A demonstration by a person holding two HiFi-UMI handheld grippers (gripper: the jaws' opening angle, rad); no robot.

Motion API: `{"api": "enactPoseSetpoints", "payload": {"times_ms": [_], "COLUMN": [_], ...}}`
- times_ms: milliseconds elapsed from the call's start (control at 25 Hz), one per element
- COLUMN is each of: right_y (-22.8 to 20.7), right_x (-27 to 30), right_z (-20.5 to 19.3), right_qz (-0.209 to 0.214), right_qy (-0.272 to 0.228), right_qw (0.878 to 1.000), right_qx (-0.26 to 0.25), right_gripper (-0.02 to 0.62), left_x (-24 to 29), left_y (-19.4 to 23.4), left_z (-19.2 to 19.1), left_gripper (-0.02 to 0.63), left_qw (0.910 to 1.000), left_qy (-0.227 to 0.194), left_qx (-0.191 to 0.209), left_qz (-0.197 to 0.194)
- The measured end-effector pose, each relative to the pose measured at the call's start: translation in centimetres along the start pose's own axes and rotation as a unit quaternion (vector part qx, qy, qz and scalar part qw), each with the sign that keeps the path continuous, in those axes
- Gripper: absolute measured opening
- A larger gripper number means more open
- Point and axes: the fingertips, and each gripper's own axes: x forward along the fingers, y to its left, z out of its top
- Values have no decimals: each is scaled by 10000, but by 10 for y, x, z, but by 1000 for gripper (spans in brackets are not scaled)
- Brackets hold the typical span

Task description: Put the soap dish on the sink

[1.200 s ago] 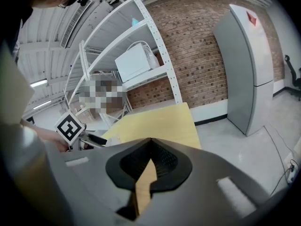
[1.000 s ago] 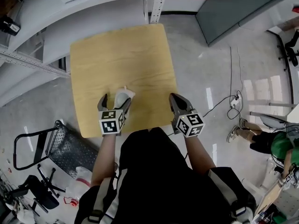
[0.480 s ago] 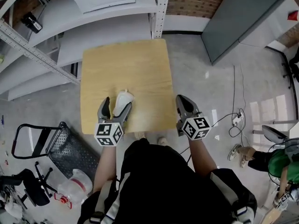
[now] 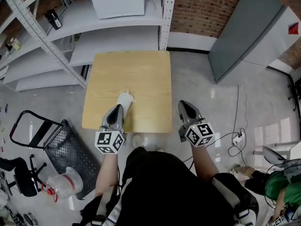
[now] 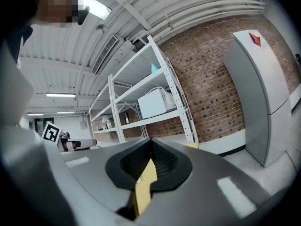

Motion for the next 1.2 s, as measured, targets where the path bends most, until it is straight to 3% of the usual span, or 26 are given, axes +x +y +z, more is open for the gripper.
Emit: {"api": "enactPoseSetpoints", "payload": {"times_ms": [480, 720, 960, 1200], "right_y": [6, 8, 4, 26], "right_x": [-38, -54, -58, -49], "right_z": [19, 22, 22, 21], "right_qz": [501, 674, 479, 446], "right_qy": [-366, -520, -559, -553], "right_qw": [9981, 9964, 9973, 9974], "right_qx": [0, -19, -14, -134], "right_gripper": [6, 6, 6, 6], "left_x": [-36, -66, -62, -73], "left_y": [-38, -50, -25, -7], "left_z": [8, 15, 18, 39], "left_gripper": [0, 0, -2, -3], "left_qw": [9988, 9937, 9953, 9969], "left_qy": [-400, -453, -357, -672], "left_qx": [81, 962, 797, 380], "left_qz": [273, 343, 413, 180]}}
